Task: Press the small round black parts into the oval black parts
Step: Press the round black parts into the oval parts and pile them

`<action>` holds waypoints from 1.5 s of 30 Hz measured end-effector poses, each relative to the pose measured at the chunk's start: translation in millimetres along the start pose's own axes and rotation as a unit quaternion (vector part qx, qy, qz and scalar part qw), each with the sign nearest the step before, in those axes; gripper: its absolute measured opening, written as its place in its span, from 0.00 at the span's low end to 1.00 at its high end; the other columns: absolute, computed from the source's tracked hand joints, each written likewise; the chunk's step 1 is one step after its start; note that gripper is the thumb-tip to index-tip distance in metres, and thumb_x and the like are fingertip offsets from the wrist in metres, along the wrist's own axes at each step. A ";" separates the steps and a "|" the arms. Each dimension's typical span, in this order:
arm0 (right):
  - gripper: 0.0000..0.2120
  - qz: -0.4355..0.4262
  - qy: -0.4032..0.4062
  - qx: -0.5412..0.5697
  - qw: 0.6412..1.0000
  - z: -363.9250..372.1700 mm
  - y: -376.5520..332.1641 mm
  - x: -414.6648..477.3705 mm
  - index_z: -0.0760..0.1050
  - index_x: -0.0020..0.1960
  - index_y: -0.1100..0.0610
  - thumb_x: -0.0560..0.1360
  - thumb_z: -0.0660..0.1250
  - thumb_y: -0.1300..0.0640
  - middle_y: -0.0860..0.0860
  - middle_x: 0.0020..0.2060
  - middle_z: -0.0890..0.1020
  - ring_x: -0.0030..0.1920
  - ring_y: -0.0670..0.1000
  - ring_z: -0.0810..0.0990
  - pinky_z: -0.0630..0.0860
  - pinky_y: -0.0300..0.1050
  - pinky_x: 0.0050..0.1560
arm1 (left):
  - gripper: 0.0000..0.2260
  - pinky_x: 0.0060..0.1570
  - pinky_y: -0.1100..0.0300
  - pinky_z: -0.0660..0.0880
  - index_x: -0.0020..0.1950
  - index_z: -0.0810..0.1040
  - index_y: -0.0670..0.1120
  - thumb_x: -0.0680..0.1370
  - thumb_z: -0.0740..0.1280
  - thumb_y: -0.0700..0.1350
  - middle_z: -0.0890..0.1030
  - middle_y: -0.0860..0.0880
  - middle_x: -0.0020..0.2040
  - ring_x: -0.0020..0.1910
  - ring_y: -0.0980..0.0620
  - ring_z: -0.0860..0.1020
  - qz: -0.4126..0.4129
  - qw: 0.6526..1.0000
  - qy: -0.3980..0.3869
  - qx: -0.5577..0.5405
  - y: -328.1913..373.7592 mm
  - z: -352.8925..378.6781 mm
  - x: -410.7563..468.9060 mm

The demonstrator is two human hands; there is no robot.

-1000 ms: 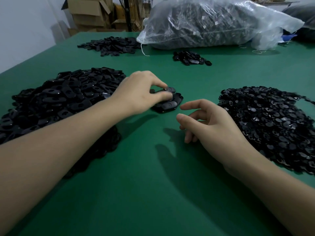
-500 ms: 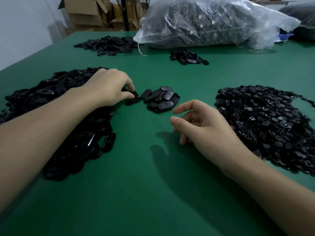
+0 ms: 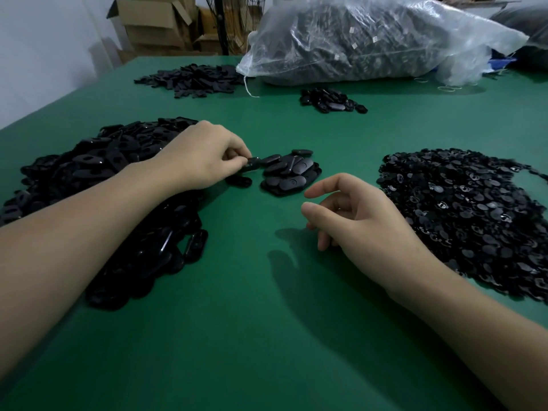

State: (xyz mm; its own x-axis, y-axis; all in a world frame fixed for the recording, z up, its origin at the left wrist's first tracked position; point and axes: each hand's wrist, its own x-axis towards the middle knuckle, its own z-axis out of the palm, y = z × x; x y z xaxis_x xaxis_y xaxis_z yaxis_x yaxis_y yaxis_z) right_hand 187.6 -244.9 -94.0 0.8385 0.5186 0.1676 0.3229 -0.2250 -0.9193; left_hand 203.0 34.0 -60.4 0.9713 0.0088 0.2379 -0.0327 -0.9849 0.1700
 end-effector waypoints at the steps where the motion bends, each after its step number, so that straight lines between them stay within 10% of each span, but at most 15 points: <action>1: 0.06 0.000 -0.001 0.000 1.000 -0.1 0.0 -0.3 0.77 0.53 0.44 0.76 0.70 0.48 0.50 0.38 0.85 0.34 0.50 0.84 0.80 0.62 0.46 | 0.06 0.43 0.71 0.74 0.54 0.87 0.55 0.81 0.71 0.48 0.84 0.60 0.38 0.40 0.65 0.81 -0.023 0.998 -0.009 -0.059 0.6 0.8 0.7; 10: 0.05 0.001 -0.003 -0.004 1.000 -0.3 -0.3 0.3 0.77 0.53 0.45 0.78 0.70 0.50 0.49 0.39 0.85 0.33 0.49 0.84 0.80 0.63 0.45 | 0.07 0.43 0.78 0.67 0.56 0.87 0.57 0.80 0.73 0.49 0.81 0.65 0.41 0.43 0.70 0.77 -0.054 0.995 0.005 -0.083 -2.6 -12.7 -4.2; 20: 0.04 -0.002 -0.009 -0.014 1.000 -0.3 1.5 0.6 0.77 0.53 0.45 0.79 0.70 0.51 0.49 0.39 0.85 0.33 0.48 0.83 0.77 0.50 0.40 | 0.20 0.59 0.53 0.75 0.70 0.78 0.60 0.78 0.72 0.58 0.80 0.57 0.57 0.55 0.56 0.79 0.043 0.992 -0.118 0.020 6.1 -11.9 -18.3; 35: 0.01 -0.009 -0.014 -0.014 1.000 0.2 0.2 0.6 0.78 0.50 0.48 0.79 0.70 0.53 0.51 0.39 0.84 0.32 0.48 0.83 0.79 0.56 0.44 | 0.02 0.37 0.59 0.70 0.46 0.84 0.62 0.75 0.74 0.57 0.81 0.63 0.40 0.43 0.54 0.79 -0.004 0.982 -0.061 0.176 1.0 -30.3 -31.7; 42: 0.03 -0.005 -0.006 -0.004 1.000 -0.6 2.2 1.7 0.79 0.49 0.46 0.76 0.70 0.49 0.49 0.39 0.85 0.32 0.48 0.83 0.79 0.56 0.41 | 0.05 0.43 0.62 0.75 0.46 0.85 0.56 0.79 0.72 0.55 0.85 0.58 0.40 0.40 0.59 0.82 -0.083 0.993 0.019 -0.086 7.2 -54.8 -36.4; 45: 0.07 -0.010 0.010 0.011 1.000 -0.4 2.3 2.3 0.79 0.50 0.46 0.75 0.68 0.45 0.49 0.39 0.85 0.32 0.49 0.83 0.77 0.52 0.38 | 0.05 0.41 0.62 0.80 0.50 0.86 0.50 0.80 0.71 0.48 0.88 0.52 0.43 0.41 0.57 0.86 -0.107 0.930 -0.027 -0.351 39.6 -47.6 -49.8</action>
State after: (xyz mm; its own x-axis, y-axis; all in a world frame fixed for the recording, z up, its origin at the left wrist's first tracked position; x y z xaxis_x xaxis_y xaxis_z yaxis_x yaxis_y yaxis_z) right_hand 190.4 -244.6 -95.6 0.8404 0.5066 0.1925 0.3303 -0.1970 -0.9231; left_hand 142.1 2.9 -20.0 0.9831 0.1640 0.0817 0.0352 -0.6065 0.7943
